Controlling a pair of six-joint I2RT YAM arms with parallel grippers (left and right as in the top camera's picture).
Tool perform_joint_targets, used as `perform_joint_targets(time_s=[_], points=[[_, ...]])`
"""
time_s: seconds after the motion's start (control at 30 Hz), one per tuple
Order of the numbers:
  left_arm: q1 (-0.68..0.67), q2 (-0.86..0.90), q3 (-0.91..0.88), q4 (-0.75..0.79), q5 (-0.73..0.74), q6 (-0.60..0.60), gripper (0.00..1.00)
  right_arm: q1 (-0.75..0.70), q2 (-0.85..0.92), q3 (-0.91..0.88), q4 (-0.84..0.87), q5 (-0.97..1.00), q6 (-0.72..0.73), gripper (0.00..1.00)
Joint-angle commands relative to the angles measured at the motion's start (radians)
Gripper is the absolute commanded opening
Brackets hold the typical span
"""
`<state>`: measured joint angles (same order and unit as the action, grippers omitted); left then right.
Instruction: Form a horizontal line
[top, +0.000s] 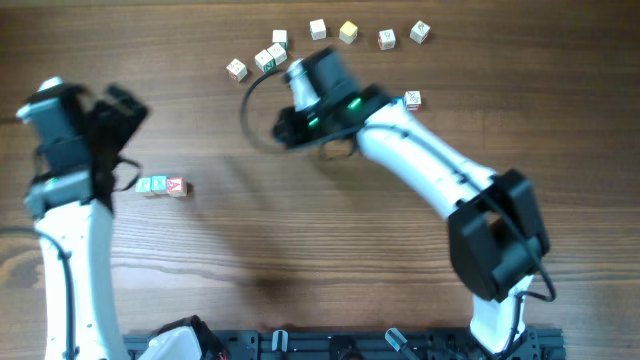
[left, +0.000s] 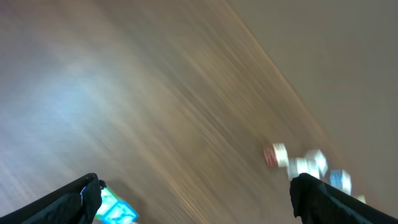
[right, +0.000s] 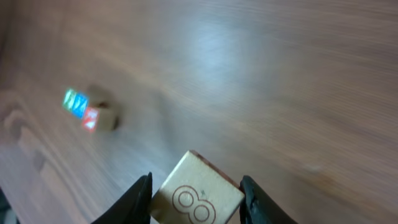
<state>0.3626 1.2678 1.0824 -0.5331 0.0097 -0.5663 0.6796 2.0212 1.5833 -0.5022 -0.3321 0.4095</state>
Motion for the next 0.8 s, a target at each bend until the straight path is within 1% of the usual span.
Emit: perform_joint_targets(time_s=[0.0,0.07,0.23,0.4,0.53,0.67,0.77], points=[[0.135,-0.018,0.018,-0.027,0.094,-0.101,1.0,0.097,0.047,-0.073,0.106,0.078,0.09,0.23],[0.193,-0.015,0.018,-0.034,0.137,-0.101,1.0,0.145,0.069,-0.087,0.162,0.085,0.088,0.25],[0.262,-0.015,0.017,-0.05,0.139,-0.1,1.0,0.212,0.136,-0.088,0.259,0.163,0.087,0.26],[0.27,-0.014,0.017,-0.067,0.135,-0.098,1.0,0.223,0.198,-0.088,0.372,0.175,0.088,0.26],[0.27,-0.009,0.017,-0.071,0.127,-0.096,1.0,0.224,0.211,-0.088,0.44,0.175,0.083,0.26],[0.27,-0.009,0.017,-0.071,0.128,-0.096,1.0,0.226,0.213,-0.088,0.461,0.175,0.052,0.29],[0.27,-0.009,0.017,-0.073,0.128,-0.096,0.99,0.227,0.214,-0.088,0.473,0.174,0.022,0.29]])
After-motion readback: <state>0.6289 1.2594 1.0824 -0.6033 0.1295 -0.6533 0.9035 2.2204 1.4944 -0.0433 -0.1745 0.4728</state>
